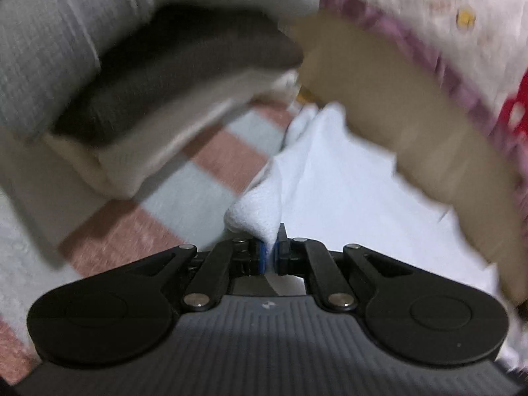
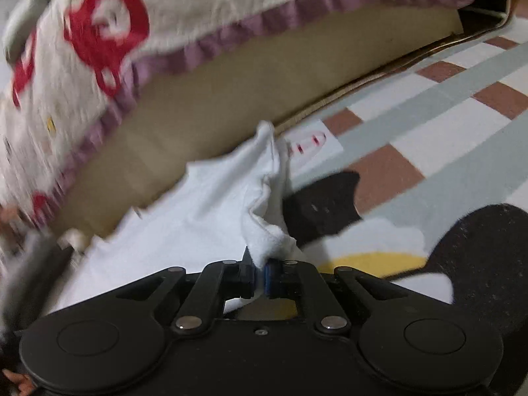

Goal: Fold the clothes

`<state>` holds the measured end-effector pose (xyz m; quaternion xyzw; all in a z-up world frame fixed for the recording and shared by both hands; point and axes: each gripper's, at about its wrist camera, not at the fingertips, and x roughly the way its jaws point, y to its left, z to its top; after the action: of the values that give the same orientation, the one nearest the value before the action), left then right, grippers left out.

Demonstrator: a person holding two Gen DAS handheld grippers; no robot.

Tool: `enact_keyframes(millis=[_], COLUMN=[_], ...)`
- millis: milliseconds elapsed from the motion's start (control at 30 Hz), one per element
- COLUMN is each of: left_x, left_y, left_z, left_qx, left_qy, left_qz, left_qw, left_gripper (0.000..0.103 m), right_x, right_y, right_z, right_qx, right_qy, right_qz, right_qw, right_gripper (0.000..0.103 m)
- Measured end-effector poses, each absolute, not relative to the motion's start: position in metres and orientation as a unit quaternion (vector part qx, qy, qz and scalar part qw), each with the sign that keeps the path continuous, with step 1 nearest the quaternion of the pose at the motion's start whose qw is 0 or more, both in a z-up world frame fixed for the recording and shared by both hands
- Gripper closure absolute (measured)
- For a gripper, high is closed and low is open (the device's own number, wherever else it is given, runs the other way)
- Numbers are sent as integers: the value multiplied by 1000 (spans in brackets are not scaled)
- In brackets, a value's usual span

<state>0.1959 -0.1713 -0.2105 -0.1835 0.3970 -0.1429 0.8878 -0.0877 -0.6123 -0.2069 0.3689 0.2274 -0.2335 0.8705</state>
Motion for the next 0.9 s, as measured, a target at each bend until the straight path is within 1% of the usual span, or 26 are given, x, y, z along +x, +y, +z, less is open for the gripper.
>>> enact_keyframes(millis=[100, 133, 167, 200, 300, 333, 400, 433, 467, 500, 533, 567, 600, 633, 667, 700, 800, 900], left_x=[194, 194, 195, 194, 192, 192, 195, 197, 199, 202, 204, 208, 211, 212, 214, 214, 200, 189], left_y=[-160, -155, -149, -144, -129, -127, -128, -131, -135, -139, -144, -150, -155, -161, -168, -175, -184, -179], left_z=[-222, -226, -231, -237, -255, -260, -263, -261, -260, -258, -256, -254, -250, -244, -235, -226, -194, -166], left_qx=[-257, -286, -319, -355, -438, -454, -462, -456, -449, -439, -429, -417, -402, -372, -324, -278, -193, -197], left_qy=[404, 405, 406, 408, 402, 398, 392, 391, 390, 389, 390, 394, 399, 407, 415, 419, 385, 368], left_qz=[-126, -125, -128, -130, -137, -140, -147, -152, -157, -163, -168, -168, -166, -161, -158, -157, -177, -190], left_qw=[869, 859, 847, 831, 792, 785, 781, 785, 789, 793, 797, 802, 807, 819, 835, 850, 885, 889], left_gripper=[98, 98, 97, 97, 88, 86, 85, 81, 79, 75, 74, 74, 78, 90, 97, 97, 98, 98], right_x=[-94, -100, -105, -109, -120, -120, -116, -111, -103, -96, -89, -83, -78, -75, -75, -77, -79, -85], right_y=[-623, -626, -628, -629, -629, -627, -628, -629, -631, -632, -632, -631, -631, -633, -635, -637, -639, -641], right_z=[-222, -222, -223, -222, -226, -229, -235, -238, -241, -242, -242, -241, -240, -242, -243, -242, -227, -200], right_qx=[427, 448, 464, 471, 513, 525, 531, 530, 530, 525, 511, 497, 484, 480, 483, 484, 471, 457], right_qy=[242, 233, 226, 226, 210, 200, 178, 171, 165, 162, 165, 170, 184, 201, 201, 191, 192, 185], right_qz=[-244, -244, -244, -247, -247, -242, -229, -221, -211, -202, -193, -186, -182, -176, -172, -168, -163, -144], right_qw=[836, 828, 821, 816, 795, 791, 796, 800, 805, 811, 821, 831, 836, 835, 835, 837, 846, 858], right_gripper=[97, 94, 88, 69, 60, 54, 48, 47, 47, 47, 48, 52, 77, 85, 85, 85, 86, 88])
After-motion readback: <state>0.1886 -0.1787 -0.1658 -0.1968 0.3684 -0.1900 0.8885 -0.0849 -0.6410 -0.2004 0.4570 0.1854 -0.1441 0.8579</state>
